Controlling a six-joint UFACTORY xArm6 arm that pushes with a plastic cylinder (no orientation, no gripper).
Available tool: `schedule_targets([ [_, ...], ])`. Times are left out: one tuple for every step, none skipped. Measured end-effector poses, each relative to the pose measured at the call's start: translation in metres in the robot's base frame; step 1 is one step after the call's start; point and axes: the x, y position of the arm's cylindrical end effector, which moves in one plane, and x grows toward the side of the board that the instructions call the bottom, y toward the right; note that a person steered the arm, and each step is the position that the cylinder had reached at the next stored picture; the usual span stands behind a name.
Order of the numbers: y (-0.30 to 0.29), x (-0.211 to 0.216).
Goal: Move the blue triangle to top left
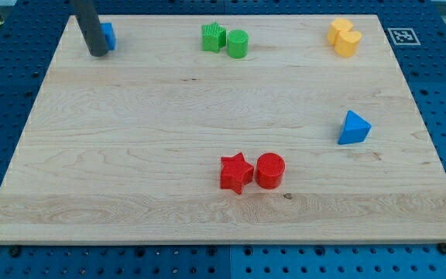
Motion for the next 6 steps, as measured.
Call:
schedule_targets([
  [-0.002, -0.014],
  [-0.002, -0.019],
  [0.0, -0.016],
  [0.028, 0.02],
  [0.076, 0.047],
  [0.157, 0.061],
])
